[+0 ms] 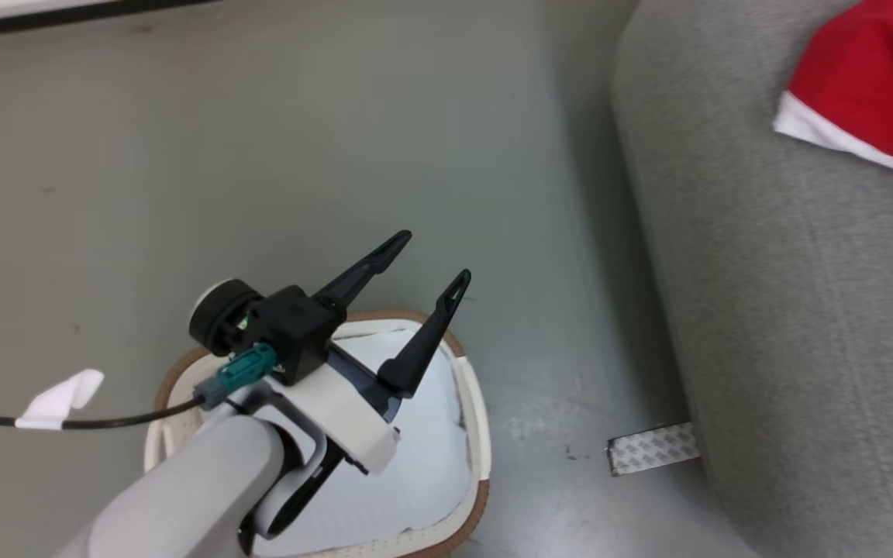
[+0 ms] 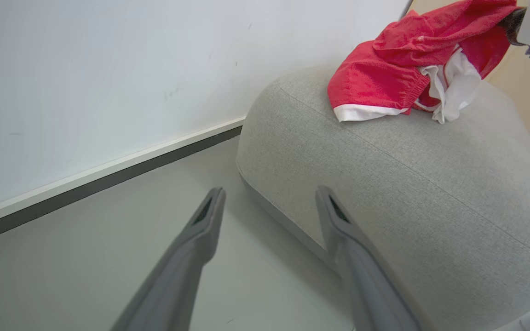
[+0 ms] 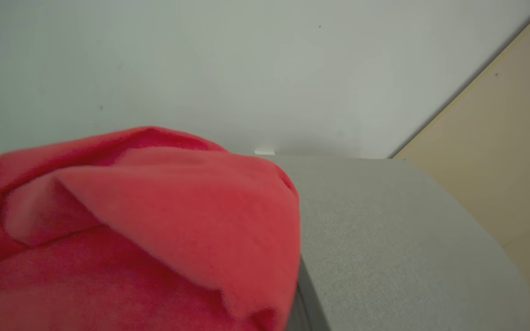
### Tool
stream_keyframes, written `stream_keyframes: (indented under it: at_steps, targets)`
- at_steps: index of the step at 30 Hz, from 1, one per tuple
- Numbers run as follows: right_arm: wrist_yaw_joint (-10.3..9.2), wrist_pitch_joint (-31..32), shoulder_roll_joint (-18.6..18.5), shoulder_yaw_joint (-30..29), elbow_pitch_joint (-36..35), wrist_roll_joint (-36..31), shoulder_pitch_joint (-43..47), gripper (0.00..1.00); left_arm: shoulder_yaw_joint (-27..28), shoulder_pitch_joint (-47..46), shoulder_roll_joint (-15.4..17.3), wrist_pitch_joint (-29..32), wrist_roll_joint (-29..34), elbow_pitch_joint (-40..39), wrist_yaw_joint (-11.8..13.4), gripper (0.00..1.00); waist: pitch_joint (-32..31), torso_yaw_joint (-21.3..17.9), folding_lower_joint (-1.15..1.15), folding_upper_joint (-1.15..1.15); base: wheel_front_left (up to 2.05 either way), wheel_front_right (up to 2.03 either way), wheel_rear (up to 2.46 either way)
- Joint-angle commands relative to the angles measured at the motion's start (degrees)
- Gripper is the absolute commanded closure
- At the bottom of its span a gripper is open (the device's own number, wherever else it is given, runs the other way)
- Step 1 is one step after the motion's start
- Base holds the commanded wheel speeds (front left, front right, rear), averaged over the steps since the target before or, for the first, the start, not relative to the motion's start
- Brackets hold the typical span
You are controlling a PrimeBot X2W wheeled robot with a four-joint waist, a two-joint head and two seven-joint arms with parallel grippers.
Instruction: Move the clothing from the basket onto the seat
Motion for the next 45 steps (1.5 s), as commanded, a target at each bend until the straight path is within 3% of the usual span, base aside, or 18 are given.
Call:
stream_keyframes:
  at_steps: [1,4,5,7,9,12,17,24,31,38,41,45]
  targets:
    - [-0.15,2.3,-0.9,0.8,2.7,-1.0,0.0,1.00,0.2,-0.9,-0.2,-0.4,0.2,0.3,0.0,0.00,2.1,2.5,-0.02,0.00,0.00,0.00,0.00]
    - [-0.15,7.1,-2.6,1.8,7.4,-1.3,0.0,0.98,0.6,-1.1,-0.3,-1.3,-0.2,1.1,0.1,0.00,1.8,3.1,-0.02,0.00,0.00,0.00,0.00]
    - [-0.15,8.0,-2.9,2.4,8.2,-1.1,-0.1,0.87,0.8,-1.1,-0.2,-1.4,-0.3,1.3,0.1,0.00,1.6,3.0,-0.02,0.00,0.00,0.00,0.00]
    - [-0.15,9.2,-2.9,4.2,9.1,-0.8,-0.2,0.58,1.0,-0.9,-0.1,-1.8,-0.6,1.8,0.2,0.00,1.0,2.7,-0.02,0.00,0.00,0.00,0.00]
    - [-0.15,10.1,-2.3,6.4,9.6,0.3,-0.2,0.00,1.1,-0.3,-0.1,-2.1,-0.9,2.5,0.3,0.00,-0.2,2.2,-0.02,0.00,0.00,0.00,0.00]
    - [-0.15,11.2,-1.7,10.7,9.3,3.0,0.6,0.00,1.1,0.7,-0.4,-2.7,-1.4,3.5,0.5,0.00,-2.8,1.3,-0.02,0.00,0.00,0.00,0.00]
    - [-0.15,13.0,-3.7,17.0,8.2,6.2,2.8,0.00,1.3,2.6,-0.5,-3.6,-2.4,4.7,1.1,0.00,-7.7,-0.2,-0.02,0.00,0.00,0.00,0.00]
    - [-0.15,17.1,-10.1,26.8,3.6,14.0,7.3,0.00,2.8,8.8,-0.6,-5.6,-5.1,6.5,3.1,0.00,-18.7,-1.7,-0.02,0.00,0.00,0.00,0.00]
    - [-0.15,16.4,-15.3,30.0,-6.7,22.2,11.0,0.00,7.2,15.4,0.4,-7.1,-8.3,6.0,6.4,0.00,-27.1,-0.5,-0.02,0.00,0.00,0.00,0.00]
    - [-0.15,12.0,-13.3,29.7,-17.9,23.4,15.3,0.00,13.8,21.7,2.4,-7.6,-11.3,2.7,9.8,0.00,-31.6,2.2,-0.02,0.00,0.00,0.00,0.00]
    - [-0.15,9.7,-10.4,28.3,-22.0,24.0,17.4,0.00,16.9,24.6,3.3,-7.6,-12.1,1.4,11.3,0.00,-32.3,3.4,-0.02,0.00,0.00,0.00,0.00]
    - [-0.15,6.3,-5.3,26.6,-25.9,20.6,21.3,0.00,20.9,28.3,3.3,-7.7,-13.8,-0.1,11.5,0.00,-33.1,4.8,-0.02,0.00,0.00,0.00,0.00]
